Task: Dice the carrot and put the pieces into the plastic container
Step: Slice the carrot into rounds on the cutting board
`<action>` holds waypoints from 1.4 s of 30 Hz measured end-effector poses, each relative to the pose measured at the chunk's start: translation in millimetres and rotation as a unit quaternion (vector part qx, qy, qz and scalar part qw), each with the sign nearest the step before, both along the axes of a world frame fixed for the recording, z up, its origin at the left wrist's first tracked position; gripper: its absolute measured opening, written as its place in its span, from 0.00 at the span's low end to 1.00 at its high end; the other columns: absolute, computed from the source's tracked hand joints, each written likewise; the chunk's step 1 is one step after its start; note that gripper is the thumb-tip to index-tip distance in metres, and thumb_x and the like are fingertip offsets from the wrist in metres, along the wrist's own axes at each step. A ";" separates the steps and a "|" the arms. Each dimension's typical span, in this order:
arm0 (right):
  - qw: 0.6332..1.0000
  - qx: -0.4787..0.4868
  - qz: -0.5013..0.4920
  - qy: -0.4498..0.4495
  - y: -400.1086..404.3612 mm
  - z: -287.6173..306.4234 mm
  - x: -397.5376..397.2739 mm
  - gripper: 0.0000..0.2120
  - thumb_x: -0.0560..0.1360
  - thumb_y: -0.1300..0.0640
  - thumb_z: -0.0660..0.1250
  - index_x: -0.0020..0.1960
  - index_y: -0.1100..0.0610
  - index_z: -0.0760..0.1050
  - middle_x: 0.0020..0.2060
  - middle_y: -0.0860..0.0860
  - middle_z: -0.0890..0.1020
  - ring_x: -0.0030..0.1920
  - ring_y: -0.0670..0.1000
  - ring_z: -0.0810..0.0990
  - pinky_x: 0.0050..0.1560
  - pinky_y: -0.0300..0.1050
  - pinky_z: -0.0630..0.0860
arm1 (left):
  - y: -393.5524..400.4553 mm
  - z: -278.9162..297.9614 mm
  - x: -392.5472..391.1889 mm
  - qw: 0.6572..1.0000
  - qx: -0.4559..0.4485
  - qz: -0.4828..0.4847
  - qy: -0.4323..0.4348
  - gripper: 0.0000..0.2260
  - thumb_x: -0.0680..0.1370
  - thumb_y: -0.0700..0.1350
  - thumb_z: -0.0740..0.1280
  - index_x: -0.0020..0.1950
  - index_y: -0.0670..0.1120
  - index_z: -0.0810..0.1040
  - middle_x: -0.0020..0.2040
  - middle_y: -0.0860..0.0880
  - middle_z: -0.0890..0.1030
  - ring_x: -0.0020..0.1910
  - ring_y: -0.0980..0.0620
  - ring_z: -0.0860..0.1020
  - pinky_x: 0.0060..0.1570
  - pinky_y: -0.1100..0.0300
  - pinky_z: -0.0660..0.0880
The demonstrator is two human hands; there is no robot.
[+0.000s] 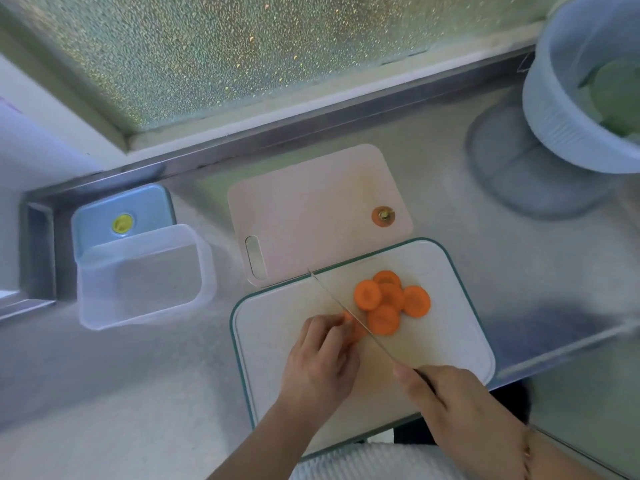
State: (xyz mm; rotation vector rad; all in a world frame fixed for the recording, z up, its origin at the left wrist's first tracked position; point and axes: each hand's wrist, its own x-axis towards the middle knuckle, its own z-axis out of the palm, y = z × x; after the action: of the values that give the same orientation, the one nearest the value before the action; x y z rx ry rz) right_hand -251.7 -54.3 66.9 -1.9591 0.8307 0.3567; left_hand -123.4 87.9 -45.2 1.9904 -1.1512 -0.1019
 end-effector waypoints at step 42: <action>1.000 0.001 -0.003 -0.008 9.4 -5.6 12.4 0.26 0.71 0.33 0.52 0.27 0.52 0.62 0.20 0.46 0.68 0.25 0.46 0.67 0.29 0.36 0.64 | -0.1 1.0 -1.3 1.000 -0.021 0.012 0.010 0.12 0.73 0.38 0.70 0.55 0.46 0.77 0.48 0.46 0.79 0.45 0.47 0.79 0.44 0.59 0.77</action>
State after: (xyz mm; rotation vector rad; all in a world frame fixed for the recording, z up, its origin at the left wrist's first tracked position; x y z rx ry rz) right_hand -239.4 -44.9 61.2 -1.9550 0.8257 0.3372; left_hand -124.7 87.9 -44.2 1.9602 -1.1089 -0.0839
